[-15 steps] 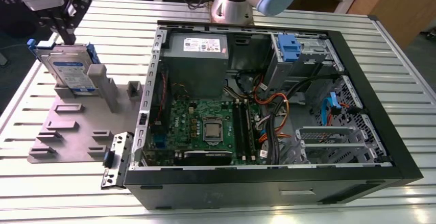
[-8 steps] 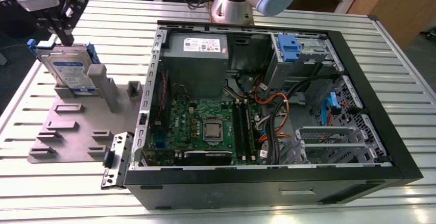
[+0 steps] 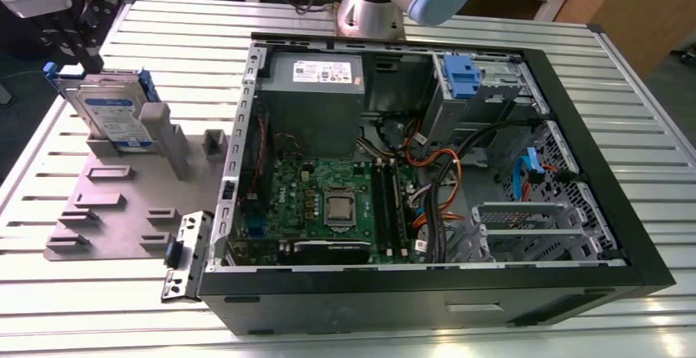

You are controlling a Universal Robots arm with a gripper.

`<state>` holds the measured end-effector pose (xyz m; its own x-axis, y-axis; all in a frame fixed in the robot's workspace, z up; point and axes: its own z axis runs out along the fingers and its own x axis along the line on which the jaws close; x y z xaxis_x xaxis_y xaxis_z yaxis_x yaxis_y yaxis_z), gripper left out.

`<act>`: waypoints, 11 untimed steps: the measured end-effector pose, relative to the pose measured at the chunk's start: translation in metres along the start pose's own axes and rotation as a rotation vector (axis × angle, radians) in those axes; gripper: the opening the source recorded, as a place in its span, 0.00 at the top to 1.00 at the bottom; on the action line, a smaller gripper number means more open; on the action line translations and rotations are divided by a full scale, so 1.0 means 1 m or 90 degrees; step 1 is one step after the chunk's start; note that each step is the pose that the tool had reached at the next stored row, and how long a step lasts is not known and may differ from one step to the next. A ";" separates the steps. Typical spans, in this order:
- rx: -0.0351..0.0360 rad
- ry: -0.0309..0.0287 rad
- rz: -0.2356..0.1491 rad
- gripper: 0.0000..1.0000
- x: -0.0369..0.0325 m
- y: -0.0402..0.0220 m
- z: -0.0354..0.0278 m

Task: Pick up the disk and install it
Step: 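Reach for the disk, then pick up the disk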

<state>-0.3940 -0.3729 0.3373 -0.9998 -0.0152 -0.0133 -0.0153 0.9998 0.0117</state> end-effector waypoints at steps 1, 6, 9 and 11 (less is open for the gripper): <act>0.0000 0.0000 0.000 0.89 0.0012 0.0000 0.0007; 0.0006 0.0000 0.000 0.89 0.0022 0.0000 0.0013; 0.0006 0.0000 0.000 0.89 0.0022 0.0000 0.0013; 0.0006 0.0000 0.000 0.89 0.0022 0.0000 0.0013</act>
<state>-0.3962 -0.3729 0.3360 -0.9998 -0.0153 -0.0133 -0.0154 0.9998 0.0107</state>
